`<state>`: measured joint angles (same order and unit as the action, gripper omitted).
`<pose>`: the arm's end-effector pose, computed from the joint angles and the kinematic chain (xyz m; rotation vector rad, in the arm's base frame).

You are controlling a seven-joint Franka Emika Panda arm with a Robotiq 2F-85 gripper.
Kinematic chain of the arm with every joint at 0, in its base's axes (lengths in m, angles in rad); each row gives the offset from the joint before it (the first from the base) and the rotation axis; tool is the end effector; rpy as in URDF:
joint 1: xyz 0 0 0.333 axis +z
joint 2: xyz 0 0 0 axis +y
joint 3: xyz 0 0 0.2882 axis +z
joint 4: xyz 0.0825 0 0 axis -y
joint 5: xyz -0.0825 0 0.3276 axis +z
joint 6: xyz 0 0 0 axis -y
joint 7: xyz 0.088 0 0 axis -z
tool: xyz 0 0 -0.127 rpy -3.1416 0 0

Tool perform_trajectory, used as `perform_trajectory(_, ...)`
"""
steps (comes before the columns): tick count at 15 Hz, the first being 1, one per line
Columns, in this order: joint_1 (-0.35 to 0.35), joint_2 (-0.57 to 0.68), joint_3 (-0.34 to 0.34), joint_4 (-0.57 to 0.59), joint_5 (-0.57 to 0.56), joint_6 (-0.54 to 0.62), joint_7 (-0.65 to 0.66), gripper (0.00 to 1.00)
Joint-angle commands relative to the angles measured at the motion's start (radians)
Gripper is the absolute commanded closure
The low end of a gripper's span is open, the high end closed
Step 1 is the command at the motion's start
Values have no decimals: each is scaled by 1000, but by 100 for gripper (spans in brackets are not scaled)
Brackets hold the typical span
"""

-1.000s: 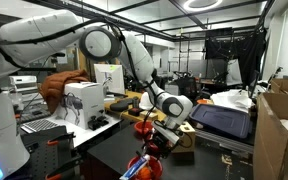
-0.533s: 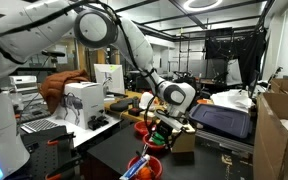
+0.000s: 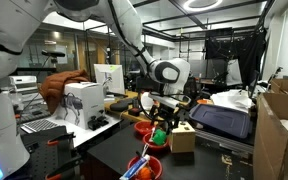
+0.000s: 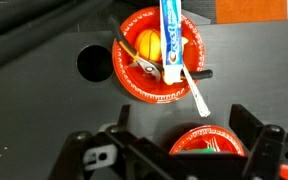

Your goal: Put the tube in the red bowl to the right

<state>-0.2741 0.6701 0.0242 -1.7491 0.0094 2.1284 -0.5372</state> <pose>0.5524 -0.1409 0.1696 -2.9552 -0.4136 0.3902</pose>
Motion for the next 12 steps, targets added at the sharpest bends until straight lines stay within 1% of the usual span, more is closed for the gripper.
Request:
perform_trajectory(1,-1,-211,-48,-242,-32,111,18,0)
perform_trajectory(7,-20,-483,-150,-510,-130,147,-29,0)
perform_trajectory(9,-27,-573,-168,-591,-119,186,-55,0)
perform_trajectory(12,-15,-686,-188,-698,-81,246,-89,0)
